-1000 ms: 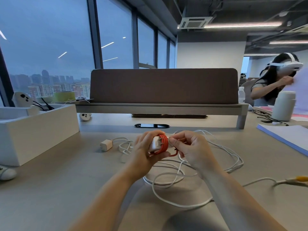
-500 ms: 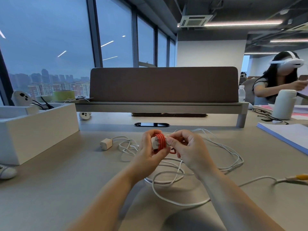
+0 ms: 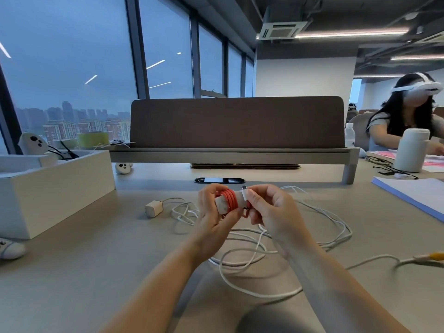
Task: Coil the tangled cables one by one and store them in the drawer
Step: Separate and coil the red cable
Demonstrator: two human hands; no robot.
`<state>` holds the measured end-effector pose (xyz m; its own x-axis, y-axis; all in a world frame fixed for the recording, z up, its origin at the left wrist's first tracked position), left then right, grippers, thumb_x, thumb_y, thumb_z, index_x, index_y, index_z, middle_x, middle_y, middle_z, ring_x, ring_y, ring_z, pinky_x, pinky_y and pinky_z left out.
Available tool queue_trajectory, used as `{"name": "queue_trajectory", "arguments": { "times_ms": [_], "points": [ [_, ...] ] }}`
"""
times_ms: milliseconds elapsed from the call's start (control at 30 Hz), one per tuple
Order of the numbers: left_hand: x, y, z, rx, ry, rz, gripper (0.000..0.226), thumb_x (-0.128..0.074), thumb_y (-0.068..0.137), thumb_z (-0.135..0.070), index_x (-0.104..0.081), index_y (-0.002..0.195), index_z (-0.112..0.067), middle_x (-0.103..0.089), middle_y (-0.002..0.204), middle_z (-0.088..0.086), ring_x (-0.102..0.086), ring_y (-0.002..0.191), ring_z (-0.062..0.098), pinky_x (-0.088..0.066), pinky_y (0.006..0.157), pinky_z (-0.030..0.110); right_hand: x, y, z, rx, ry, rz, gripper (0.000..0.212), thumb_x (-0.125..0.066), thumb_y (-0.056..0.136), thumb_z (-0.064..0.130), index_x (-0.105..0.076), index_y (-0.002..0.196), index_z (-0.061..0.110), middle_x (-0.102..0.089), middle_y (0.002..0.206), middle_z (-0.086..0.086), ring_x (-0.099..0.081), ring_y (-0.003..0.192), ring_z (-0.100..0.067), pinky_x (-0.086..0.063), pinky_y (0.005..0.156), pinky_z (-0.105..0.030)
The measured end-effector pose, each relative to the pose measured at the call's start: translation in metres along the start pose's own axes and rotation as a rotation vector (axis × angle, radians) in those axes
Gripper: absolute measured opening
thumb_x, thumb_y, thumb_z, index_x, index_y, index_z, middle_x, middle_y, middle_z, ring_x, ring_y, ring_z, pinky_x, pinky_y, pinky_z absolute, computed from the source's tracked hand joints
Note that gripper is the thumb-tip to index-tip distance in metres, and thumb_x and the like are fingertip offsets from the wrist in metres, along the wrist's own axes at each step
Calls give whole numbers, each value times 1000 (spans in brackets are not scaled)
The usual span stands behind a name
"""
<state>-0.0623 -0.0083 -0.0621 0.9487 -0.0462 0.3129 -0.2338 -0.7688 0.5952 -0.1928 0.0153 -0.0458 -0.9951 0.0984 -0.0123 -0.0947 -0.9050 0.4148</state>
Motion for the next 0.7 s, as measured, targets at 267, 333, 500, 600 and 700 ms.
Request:
{"name": "queue_trajectory", "arguments": {
  "times_ms": [267, 333, 500, 600, 700],
  "points": [
    [9, 3, 17, 238, -504, -119, 37, -54, 93, -32, -37, 121, -16, -56, 102, 13, -64, 92, 18, -57, 78, 33, -38, -11, -19, -160, 12, 211, 13, -54, 95, 13, -61, 89, 4, -55, 66, -5, -45, 48, -8, -42, 50, -20],
    [13, 2, 25, 296, -582, -166, 43, -54, 88, -36, -40, 120, -12, -59, 101, 15, -66, 92, 21, -56, 71, 31, -45, -13, -26, -210, 14, 263, 13, -53, 96, 12, -61, 87, 7, -53, 64, -2, -43, 47, -9, -39, 50, -19],
    [23, 1, 35, 417, -717, -231, 35, -43, 97, -34, -46, 118, -6, -58, 98, 20, -63, 89, 27, -59, 65, 36, -46, -16, -34, -288, 23, 306, 13, -50, 97, 13, -59, 90, 6, -54, 66, -1, -43, 48, -11, -39, 50, -19],
    [26, -1, 38, 454, -798, -247, 38, -38, 97, -36, -50, 116, -5, -57, 94, 19, -62, 82, 24, -60, 64, 40, -40, -15, -34, -308, 37, 271, 16, -47, 98, 14, -57, 88, 8, -56, 66, -1, -45, 47, -13, -39, 47, -20],
    [27, -3, 42, 476, -893, -276, 37, -36, 97, -36, -53, 112, -7, -59, 95, 19, -63, 78, 23, -60, 63, 41, -32, -13, -35, -315, 23, 234, 21, -41, 100, 15, -54, 85, 11, -56, 71, -5, -47, 48, -14, -40, 47, -22]
  ]
}}
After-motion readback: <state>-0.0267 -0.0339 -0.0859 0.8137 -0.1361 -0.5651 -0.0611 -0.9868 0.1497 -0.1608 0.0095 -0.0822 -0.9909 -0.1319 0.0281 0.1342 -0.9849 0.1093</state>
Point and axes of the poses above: each hand's wrist, its own y-axis towards the middle knuckle, its own x-axis out of the back of the hand, z = x × y, the point moved 10 cm from there along y, towards the middle knuckle
